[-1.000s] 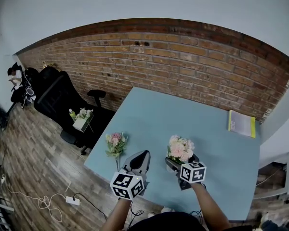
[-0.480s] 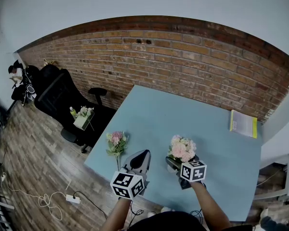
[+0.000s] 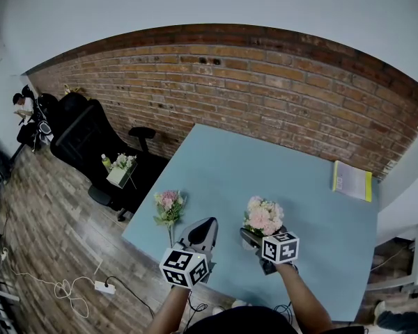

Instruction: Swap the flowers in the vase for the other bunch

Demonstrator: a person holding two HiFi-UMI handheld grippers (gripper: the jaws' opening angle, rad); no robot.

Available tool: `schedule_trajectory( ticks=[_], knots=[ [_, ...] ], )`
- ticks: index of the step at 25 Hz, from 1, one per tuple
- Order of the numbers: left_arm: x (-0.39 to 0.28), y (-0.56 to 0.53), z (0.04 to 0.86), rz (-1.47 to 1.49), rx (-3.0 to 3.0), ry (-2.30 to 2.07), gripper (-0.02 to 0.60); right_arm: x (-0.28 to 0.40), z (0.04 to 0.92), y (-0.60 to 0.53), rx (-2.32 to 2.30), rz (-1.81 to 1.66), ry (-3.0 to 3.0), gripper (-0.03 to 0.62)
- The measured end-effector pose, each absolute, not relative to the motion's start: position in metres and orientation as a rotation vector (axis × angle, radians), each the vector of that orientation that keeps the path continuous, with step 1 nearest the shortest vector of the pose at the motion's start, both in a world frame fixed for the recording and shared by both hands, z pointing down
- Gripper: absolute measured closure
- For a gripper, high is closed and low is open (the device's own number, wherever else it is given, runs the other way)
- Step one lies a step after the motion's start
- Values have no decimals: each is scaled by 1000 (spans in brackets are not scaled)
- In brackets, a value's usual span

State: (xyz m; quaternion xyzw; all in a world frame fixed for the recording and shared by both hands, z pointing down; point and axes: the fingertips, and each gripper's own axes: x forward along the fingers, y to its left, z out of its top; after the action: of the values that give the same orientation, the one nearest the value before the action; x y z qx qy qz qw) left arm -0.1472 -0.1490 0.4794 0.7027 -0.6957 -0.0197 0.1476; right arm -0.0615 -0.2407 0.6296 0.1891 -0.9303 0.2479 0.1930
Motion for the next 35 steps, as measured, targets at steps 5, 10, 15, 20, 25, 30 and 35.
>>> schedule_trajectory(
  ticks=[5, 10, 15, 20, 25, 30, 35],
  knots=[
    [-148, -149, 480, -66, 2014, -1998, 581, -63, 625, -240, 488, 696, -2619, 180],
    [-149, -147, 477, -80, 2023, -2002, 581, -62, 619, -237, 470, 685, -2639, 265],
    [-150, -149, 471, -70, 2035, -2013, 581, -62, 616, -238, 476, 655, -2640, 367],
    [-146, -146, 474, -73, 2033, -2009, 581, -62, 616, -234, 447, 607, -2644, 432],
    [-145, -144, 474, -75, 2033, -2008, 581, -62, 616, -232, 446, 533, -2640, 468],
    [-145, -143, 473, -74, 2032, -2012, 581, -61, 613, -231, 447, 517, -2647, 479],
    [-146, -143, 472, -74, 2032, -2015, 581, -63, 606, -232, 437, 508, -2661, 479]
  ],
)
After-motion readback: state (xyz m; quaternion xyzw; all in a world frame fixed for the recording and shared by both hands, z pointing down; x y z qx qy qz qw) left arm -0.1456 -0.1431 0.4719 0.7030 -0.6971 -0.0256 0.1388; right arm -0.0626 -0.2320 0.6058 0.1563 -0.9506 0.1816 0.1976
